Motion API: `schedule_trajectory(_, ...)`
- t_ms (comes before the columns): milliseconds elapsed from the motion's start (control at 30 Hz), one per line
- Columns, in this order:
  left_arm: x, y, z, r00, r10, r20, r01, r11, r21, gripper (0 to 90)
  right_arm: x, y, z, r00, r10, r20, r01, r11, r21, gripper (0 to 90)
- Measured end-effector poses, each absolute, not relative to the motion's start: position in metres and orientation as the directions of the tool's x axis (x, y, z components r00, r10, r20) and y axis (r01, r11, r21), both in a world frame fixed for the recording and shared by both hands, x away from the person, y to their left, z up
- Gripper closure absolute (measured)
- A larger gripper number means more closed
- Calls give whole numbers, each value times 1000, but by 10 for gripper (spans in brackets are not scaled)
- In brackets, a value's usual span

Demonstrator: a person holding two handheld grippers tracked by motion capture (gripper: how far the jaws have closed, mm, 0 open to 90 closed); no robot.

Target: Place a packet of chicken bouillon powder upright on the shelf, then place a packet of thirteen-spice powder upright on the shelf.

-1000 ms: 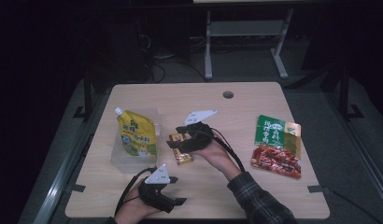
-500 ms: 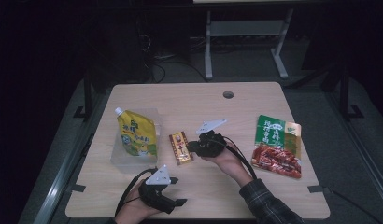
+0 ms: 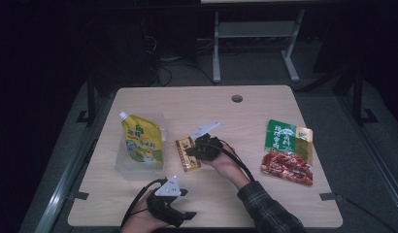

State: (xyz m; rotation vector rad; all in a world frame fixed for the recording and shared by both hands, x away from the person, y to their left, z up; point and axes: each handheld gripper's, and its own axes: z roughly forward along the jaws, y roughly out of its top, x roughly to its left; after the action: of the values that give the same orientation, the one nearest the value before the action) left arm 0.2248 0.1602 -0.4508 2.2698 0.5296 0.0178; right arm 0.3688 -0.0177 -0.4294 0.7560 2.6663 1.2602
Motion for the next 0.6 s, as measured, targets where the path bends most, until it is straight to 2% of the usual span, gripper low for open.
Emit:
schedule_trajectory(400,226,162,-451,911,381,-157,372,-598,710,223,430,27,-432,-829,550,99,444,540,715,900)
schedule_trajectory(600,227,163,-450,909,385,-157,375,-594,712,223,449,42,-443,-813,573,101,478,559,678,900)
